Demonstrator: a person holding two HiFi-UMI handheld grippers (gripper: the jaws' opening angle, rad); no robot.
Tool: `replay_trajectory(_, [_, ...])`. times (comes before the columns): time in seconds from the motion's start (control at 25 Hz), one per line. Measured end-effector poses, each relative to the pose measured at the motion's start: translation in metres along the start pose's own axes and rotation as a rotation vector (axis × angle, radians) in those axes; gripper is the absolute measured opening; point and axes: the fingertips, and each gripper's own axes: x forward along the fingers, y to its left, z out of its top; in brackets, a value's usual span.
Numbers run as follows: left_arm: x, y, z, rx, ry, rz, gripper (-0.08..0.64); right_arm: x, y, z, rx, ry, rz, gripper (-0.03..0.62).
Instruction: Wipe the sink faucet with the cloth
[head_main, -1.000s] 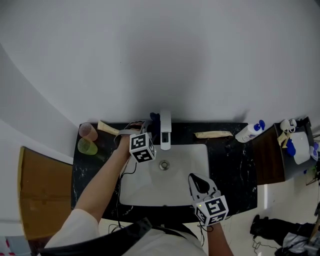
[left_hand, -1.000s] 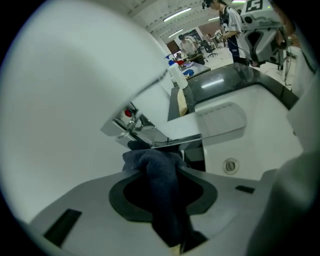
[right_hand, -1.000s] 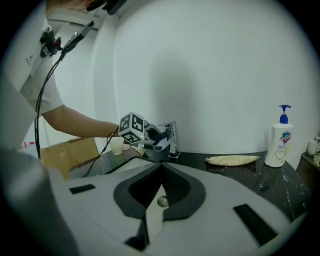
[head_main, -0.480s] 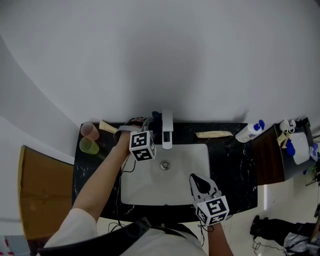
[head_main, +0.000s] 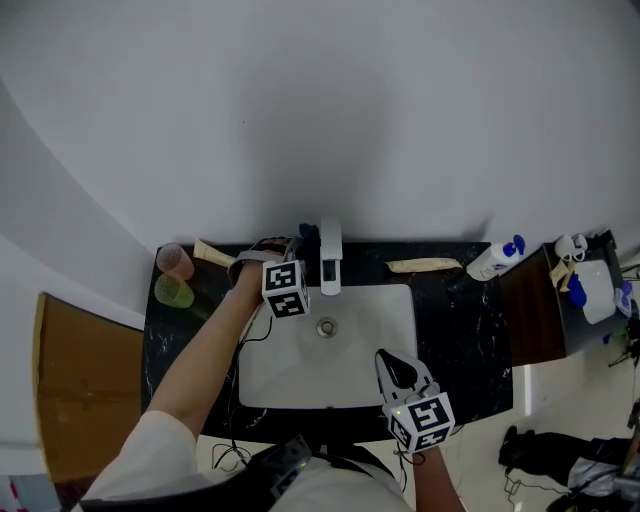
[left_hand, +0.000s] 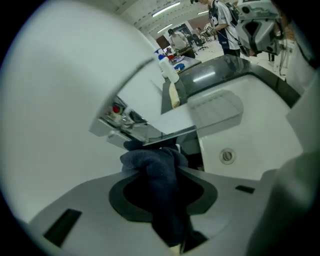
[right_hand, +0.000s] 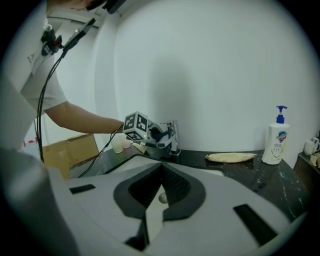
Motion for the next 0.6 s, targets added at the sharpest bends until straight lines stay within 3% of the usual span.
replay_trajectory(0.12, [0.015,-0.027,0.001,0.000,0.005,-0.074,0.117,-0.007,-0.007,-0.006,0.009,0.009,-0.023,0.002])
replay_trajectory(0.28, [0.006,-0.046,0.020,-0.056,-0.104,-0.104,0.117,-0.011,-0.011,-0.003,0.011,-0.002,-0.032,0.002])
replay_trajectory(0.48, [-0.014,-0.048,0.036,-0.328,-0.264,-0.044,0.117,-0.014,-0.007,-0.002,0.009,-0.009,-0.027,0.002])
replay_trajectory(0.6, [-0.024,-0.057,0.040,-0.485,-0.331,0.043,0.117,-0.018,-0.007,-0.006,0.010,-0.002,-0.027,0.002])
